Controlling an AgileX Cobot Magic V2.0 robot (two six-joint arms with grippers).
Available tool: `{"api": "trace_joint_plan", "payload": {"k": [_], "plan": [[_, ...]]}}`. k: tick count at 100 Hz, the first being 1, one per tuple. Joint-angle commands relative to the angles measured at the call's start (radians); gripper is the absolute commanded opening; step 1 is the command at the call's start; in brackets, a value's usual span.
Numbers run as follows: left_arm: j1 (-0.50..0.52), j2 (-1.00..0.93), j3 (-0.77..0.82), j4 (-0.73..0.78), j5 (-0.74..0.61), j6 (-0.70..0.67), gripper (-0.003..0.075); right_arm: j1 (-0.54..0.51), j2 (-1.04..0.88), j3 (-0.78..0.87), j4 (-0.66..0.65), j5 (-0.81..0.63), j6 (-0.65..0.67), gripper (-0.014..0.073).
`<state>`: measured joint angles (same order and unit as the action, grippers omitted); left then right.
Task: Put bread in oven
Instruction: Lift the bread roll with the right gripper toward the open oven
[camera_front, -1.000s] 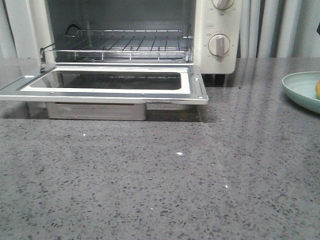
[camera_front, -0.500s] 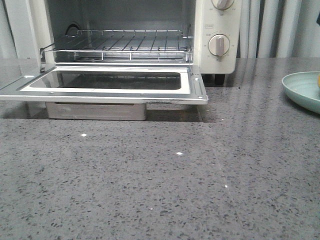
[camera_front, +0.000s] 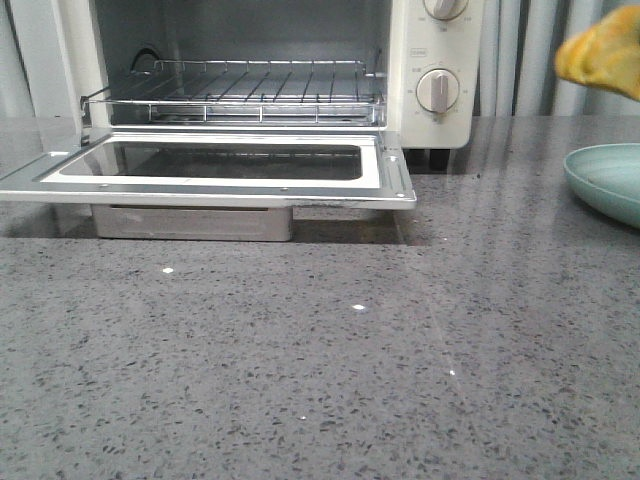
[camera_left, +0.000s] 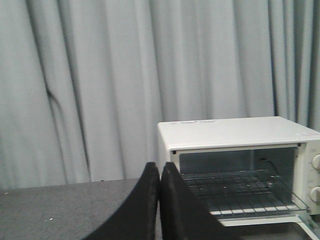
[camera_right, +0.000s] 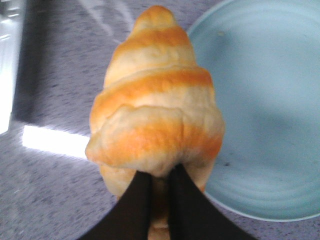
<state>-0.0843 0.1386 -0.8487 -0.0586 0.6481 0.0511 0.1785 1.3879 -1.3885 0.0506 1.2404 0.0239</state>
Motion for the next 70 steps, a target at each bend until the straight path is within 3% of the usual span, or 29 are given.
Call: {"api": "trace_joint_plan", "payload": {"k": [1,24,46,60,70], "plan": [[0.048,0.006,-0.027,-0.002,-0.053,-0.009,-0.0022,0.061,-0.063,-0.042,-0.012,0.051,-0.012,-0.0067],[0.055,0.006,-0.027,-0.013,-0.053,-0.009,-0.0022,0.324,-0.068,-0.105,-0.121,0.045,-0.012,-0.0066],[0.055,0.006,-0.027,-0.013,-0.050,-0.009,-0.0022,0.570,-0.036,-0.189,-0.248,-0.045,-0.013,-0.0066],[0.055,0.006,-0.027,-0.032,-0.050,-0.009,-0.0022,0.678,0.057,-0.279,-0.356,-0.047,-0.013,-0.0066],[0.055,0.006,-0.027,-0.032,-0.052,-0.009,-0.0022,0.698,0.144,-0.374,-0.365,-0.034,-0.030,-0.0066]]}}
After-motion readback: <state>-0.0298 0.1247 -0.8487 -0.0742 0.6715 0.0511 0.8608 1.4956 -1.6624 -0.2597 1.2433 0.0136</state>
